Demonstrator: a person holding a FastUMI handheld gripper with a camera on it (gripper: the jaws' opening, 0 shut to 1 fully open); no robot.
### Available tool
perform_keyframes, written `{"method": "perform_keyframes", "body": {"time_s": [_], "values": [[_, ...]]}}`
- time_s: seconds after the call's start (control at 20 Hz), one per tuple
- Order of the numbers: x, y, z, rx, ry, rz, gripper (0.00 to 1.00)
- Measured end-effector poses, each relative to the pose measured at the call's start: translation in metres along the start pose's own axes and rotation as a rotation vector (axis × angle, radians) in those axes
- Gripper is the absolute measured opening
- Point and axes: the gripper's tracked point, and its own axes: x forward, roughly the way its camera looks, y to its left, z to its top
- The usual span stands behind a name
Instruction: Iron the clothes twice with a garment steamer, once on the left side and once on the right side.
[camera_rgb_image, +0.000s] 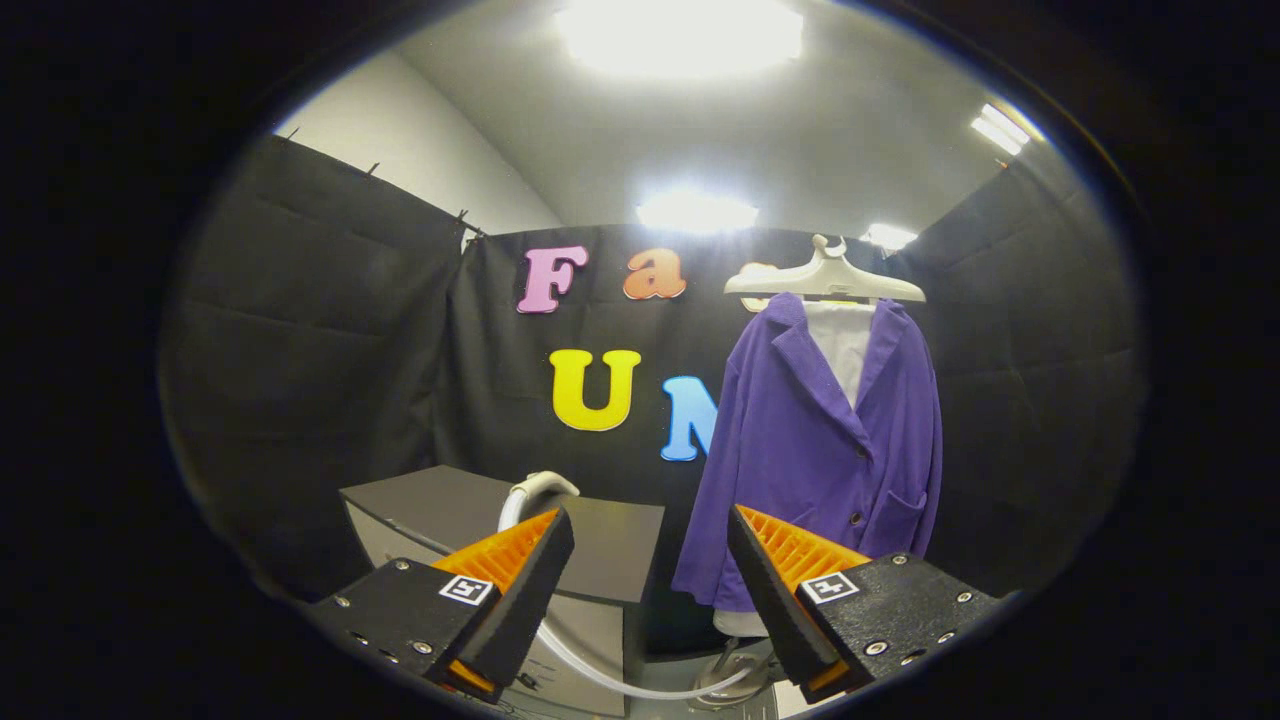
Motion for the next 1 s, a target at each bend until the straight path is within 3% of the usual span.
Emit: {"method": "perform_keyframes", "body": {"time_s": [0.1, 0.35, 0.55, 1.0], "values": [[-0.005, 0.017, 0.011, 0.034, -0.004, 0.069, 0.95], [0.030, 0.046, 0.029, 0.066, 0.020, 0.125, 0.95], [0.094, 0.068, 0.026, 0.090, 0.074, 0.119, 0.95], [0.279, 0.111, 0.002, 0.202, 0.318, -0.008, 0.94]]}}
